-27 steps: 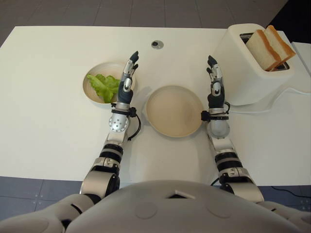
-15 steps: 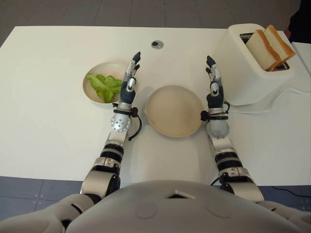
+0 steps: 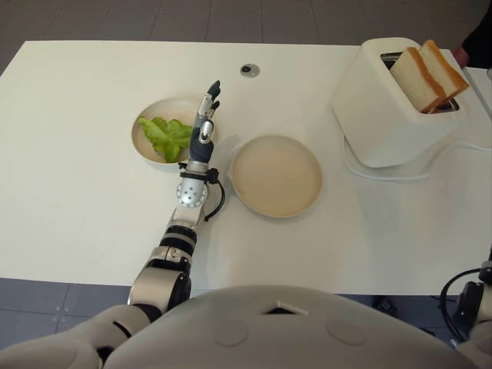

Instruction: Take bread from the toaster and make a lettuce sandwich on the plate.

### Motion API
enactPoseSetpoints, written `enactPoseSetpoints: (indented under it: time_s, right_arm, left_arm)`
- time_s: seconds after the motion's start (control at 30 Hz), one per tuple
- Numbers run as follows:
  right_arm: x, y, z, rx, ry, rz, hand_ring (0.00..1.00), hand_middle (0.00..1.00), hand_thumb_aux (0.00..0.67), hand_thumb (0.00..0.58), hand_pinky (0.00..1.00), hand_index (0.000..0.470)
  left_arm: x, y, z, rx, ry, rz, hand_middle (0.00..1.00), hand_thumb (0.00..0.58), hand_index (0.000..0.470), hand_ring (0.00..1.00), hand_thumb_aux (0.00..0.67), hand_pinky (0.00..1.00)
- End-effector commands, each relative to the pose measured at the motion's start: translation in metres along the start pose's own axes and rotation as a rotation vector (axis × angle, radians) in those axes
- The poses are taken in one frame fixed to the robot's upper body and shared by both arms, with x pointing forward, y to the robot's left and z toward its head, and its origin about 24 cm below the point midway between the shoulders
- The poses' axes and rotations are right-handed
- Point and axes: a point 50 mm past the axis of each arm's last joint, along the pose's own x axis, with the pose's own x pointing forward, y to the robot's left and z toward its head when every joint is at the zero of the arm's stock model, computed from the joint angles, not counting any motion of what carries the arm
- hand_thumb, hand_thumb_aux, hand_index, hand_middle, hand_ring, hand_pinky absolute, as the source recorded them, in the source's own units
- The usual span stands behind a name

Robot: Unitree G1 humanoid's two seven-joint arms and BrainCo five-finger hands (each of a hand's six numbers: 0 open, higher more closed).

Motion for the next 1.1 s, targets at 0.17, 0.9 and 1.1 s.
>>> enactPoseSetpoints:
  time_s: [0.17, 0.9, 1.1]
  right_arm:
    - [-0.002, 0.042, -0.014, -0.142, 0.03, 0.211, 0.0, 0.0, 0.0, 0.0, 0.0, 0.0]
    - [-0.002, -0.015, 0.072, 0.056, -0.319, -0.434, 1.0, 1.0, 0.67, 0.58, 1.0, 0.47]
    - [-0.037, -0.013, 0.149, 0.683, -0.601, -0.11, 1.0, 1.0, 0.67, 0.58, 1.0, 0.47]
  left_arm:
    - [-0.005, -0.002, -0.001, -0.003, 0.003, -0.009, 0.0, 0.0, 0.0, 0.0, 0.0, 0.0]
    - [-0.006, 0.0, 0.0, 0.006, 0.005, -0.015, 0.0, 0.0, 0.0, 0.0, 0.0, 0.0]
    - [-0.004, 0.003, 0.002, 0.005, -0.01, 0.009, 0.0, 0.0, 0.0, 0.0, 0.0, 0.0]
